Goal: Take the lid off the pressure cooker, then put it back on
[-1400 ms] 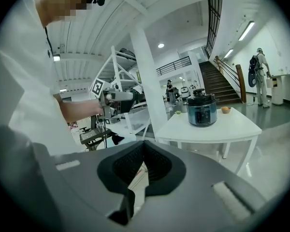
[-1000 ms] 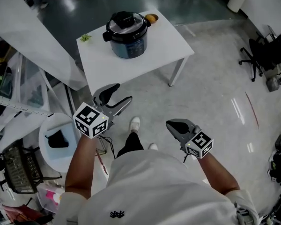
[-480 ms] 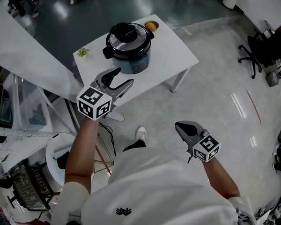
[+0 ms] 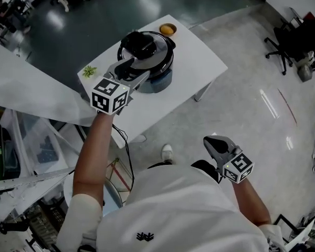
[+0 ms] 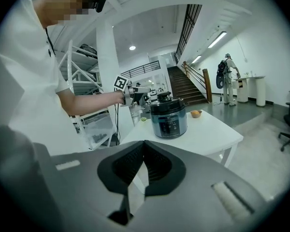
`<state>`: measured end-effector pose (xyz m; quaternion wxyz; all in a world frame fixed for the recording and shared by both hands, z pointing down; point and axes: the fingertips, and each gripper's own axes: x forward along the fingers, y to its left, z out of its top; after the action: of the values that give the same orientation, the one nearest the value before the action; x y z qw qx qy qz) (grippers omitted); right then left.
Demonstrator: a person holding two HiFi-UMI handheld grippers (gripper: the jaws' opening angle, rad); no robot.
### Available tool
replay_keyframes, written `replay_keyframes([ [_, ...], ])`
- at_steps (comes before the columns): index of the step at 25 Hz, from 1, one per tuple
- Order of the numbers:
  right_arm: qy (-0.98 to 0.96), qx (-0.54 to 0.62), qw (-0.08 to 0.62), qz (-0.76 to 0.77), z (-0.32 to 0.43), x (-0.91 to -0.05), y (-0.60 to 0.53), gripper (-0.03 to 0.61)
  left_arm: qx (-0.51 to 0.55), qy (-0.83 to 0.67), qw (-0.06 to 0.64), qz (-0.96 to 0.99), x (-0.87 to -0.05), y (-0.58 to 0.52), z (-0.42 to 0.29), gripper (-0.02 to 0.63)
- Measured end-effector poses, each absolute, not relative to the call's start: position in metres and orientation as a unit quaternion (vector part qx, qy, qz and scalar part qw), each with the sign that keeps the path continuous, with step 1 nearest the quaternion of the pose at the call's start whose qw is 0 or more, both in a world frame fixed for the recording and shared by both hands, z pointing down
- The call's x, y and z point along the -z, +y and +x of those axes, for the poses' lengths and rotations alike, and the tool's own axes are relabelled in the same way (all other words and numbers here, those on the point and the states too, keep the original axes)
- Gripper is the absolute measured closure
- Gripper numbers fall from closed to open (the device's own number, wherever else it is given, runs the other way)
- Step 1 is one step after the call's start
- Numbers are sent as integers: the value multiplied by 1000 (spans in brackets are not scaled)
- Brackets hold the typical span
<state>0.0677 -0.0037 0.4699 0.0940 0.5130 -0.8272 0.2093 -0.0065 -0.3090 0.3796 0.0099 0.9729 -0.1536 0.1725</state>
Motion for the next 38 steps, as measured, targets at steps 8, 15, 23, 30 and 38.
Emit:
replay_keyframes([
  [8, -812, -218, 111, 529, 80, -474, -17, 565, -182, -162, 11, 970, -395, -380, 17, 308],
  [15, -803, -211, 112, 546, 103, -467, -35, 565, -202, -156, 11, 967, -410, -415, 42, 291],
  [23, -796, -206, 108, 559, 121, -466, -49, 565, -220, -143, 19, 965, -428, -432, 60, 284],
  [30, -798, -209, 111, 554, 119, -471, -59, 565, -255, -144, 0, 956, -438, -434, 63, 334],
  [38, -798, -208, 108, 555, 116, -471, -65, 565, -255, -143, -5, 956, -437, -436, 61, 332],
])
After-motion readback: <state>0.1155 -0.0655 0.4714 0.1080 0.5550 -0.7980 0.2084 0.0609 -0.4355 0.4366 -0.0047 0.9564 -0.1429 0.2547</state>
